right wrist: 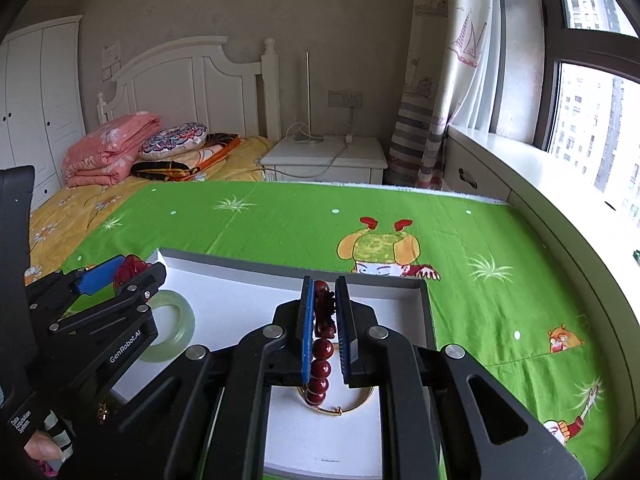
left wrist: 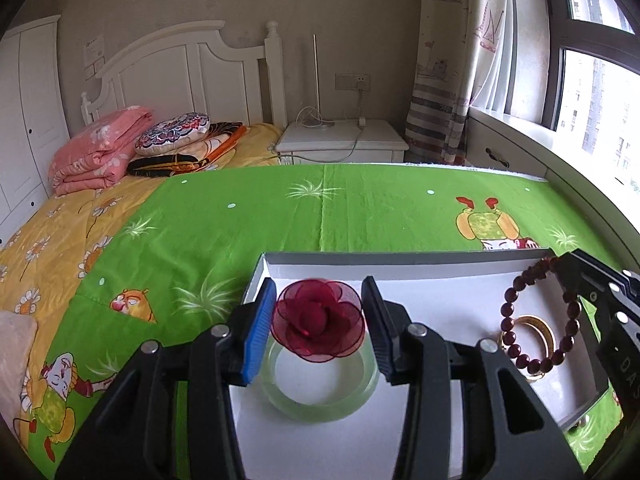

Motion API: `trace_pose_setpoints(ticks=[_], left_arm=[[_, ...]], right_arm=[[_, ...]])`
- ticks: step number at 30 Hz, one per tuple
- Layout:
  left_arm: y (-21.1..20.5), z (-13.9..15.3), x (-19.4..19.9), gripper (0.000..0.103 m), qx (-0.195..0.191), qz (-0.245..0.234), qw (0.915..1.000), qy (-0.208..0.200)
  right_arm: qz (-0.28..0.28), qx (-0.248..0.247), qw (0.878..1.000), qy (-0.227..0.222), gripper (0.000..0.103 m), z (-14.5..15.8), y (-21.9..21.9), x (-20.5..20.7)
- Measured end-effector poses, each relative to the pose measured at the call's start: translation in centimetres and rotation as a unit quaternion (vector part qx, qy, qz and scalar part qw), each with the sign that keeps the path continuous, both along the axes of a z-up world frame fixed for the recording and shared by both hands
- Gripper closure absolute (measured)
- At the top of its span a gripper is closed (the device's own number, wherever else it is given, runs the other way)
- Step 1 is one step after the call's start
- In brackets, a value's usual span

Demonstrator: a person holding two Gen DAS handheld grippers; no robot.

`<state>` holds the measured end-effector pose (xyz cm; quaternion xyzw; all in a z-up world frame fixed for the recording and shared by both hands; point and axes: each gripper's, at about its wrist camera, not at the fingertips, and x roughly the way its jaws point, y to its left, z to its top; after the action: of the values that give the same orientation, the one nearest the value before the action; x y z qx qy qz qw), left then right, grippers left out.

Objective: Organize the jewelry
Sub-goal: 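Set the red flower on the jade bangle while the right tool drops the beads, then grasp the red string bead bracelet with the right tool and lift it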

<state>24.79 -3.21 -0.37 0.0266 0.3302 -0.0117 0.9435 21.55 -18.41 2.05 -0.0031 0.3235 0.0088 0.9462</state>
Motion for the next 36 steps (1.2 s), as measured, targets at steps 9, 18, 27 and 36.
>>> trace_pose_setpoints(ticks=[9,18,27,36], left_arm=[[-0.1,-0.1,-0.6,0.024,0.017,0.007,0.9997,-0.012],[2.6,1.0,-4.6,0.016,0.014,0.016,0.9995,-0.023],[5.9,-0.1,-13.4,0.01,0.033,0.021,0.9977,-0.055],[9.1,-2.2,-18.9,0.009,0.057,0.033,0.9956,-0.067]], right_arm=[[0.005,-0.019,1.0,0.001,0.037,-0.8,0.7,-0.4],[0.013,-0.009,1.0,-0.003,0.037,-0.8,1.7,-5.1],[0.037,0.012,0.999,0.004,0.04,-2.2,4.8,-12.4],[0.054,0.03,0.997,0.037,0.049,-4.0,8.1,-14.5]])
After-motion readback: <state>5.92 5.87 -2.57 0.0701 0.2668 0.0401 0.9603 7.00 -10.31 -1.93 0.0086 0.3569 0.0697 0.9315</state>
